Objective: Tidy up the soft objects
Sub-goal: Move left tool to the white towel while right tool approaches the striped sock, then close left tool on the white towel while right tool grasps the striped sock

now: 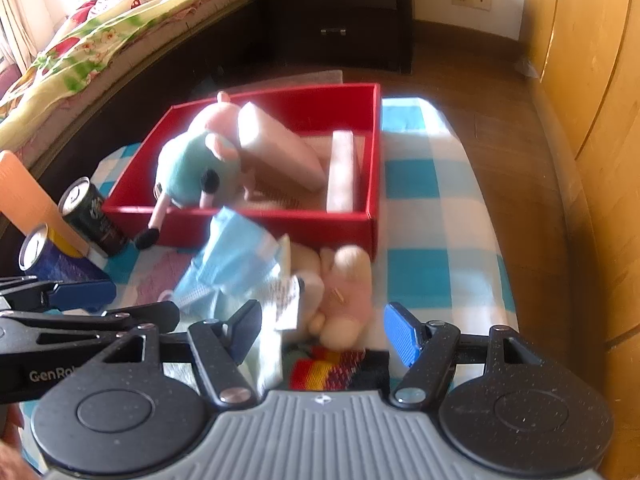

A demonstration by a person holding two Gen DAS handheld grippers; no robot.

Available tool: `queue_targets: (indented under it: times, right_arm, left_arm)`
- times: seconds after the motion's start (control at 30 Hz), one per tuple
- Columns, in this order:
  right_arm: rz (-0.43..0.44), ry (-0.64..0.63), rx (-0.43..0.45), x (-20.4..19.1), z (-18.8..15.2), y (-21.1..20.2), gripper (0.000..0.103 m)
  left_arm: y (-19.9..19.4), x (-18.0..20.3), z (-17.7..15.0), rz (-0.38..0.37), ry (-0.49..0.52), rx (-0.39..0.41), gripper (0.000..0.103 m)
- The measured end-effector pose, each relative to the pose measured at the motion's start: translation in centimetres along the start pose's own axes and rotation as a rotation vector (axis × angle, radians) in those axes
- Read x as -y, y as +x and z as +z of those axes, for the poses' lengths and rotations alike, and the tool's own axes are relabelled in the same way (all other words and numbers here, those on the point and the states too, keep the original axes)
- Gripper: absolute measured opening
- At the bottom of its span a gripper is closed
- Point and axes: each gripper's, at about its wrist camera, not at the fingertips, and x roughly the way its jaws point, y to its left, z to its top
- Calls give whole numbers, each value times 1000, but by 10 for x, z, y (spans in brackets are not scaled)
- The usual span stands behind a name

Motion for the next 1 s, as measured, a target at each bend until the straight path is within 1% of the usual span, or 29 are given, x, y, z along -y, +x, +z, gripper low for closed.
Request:
queue_targets:
  times: [0.17,0.37,0.77,0.83,0.87,0.9,0.93,0.97,1.0]
  right_arm:
    - [-10,2,-22,5,-14,2,46]
    - [-24,15,-34,14,-22,1,46]
    - [-30,40,-33,27,-23,-1,47]
    - [-29,41,-34,28,-23,-1,47]
    - [-28,42,-34,28,-23,-1,47]
    - [-28,43,-35,29,-23,-1,47]
    - [-25,45,-35,29,-22,-1,47]
    - [-18,45,-36,29,-22,-2,47]
    - [-12,46,-36,30,-22,-2,47]
  left_arm:
    - [4,9,-12,2,28,-23,67]
    - [8,18,-21,-1,58,-40,70]
    - [26,25,-29,12,90,-78,70]
    - [32,25,-31,18,88,-93,68]
    - [36,24,-32,24,83,-103,64]
    - [38,24,-33,34,85,-110,55]
    - [38,23,-34,51,90,-112,50]
    - [36,21,-34,57,90,-110,42]
    - [34,18,-33,48,79,-111,35]
